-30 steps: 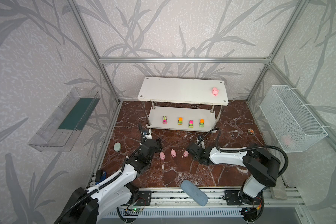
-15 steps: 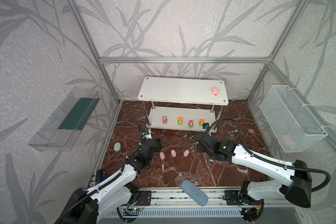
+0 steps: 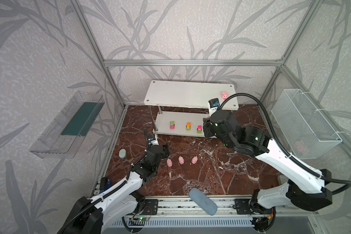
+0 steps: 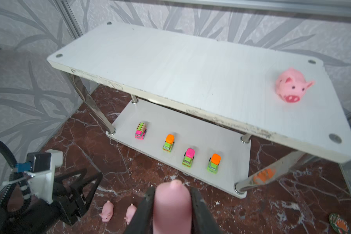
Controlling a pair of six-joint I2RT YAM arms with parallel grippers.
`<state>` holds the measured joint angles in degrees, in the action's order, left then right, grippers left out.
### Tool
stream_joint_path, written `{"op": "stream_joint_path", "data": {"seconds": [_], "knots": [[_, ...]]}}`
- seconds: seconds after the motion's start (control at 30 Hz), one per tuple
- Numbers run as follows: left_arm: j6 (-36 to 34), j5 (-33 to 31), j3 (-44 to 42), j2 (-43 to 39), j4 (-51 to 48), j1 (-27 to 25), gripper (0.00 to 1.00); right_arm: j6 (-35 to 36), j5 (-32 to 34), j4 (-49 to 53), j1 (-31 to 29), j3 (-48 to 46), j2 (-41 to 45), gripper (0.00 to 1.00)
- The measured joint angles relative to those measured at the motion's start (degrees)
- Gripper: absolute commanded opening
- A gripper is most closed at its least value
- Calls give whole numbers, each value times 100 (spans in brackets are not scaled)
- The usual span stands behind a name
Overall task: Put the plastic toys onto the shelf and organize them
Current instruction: 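Grasp another pink pig with the right gripper and carry it to the top shelf, then set the pig beside the first pig on the top shelf and release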
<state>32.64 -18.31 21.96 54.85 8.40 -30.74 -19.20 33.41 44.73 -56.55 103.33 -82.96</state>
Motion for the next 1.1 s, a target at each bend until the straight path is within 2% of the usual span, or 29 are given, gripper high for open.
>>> {"op": "stream_joint_path", "data": {"seconds": [0.3, 0.6, 0.77, 1.1], "knots": [[-4, 13, -7, -153, -24, 11, 64, 664, -549, 114, 1202, 1888, -1366, 29], [-2, 15, -7, -188, -22, 24, 64, 789, -1091, 745, 1934, 3298, -2581, 29], [-2, 17, -7, -120, -17, 44, 64, 839, -1187, 1036, 2127, 3746, -2946, 29], [2, 87, -7, 190, 92, 52, 64, 833, -1248, 1239, 2422, 3834, -3117, 30]]}}
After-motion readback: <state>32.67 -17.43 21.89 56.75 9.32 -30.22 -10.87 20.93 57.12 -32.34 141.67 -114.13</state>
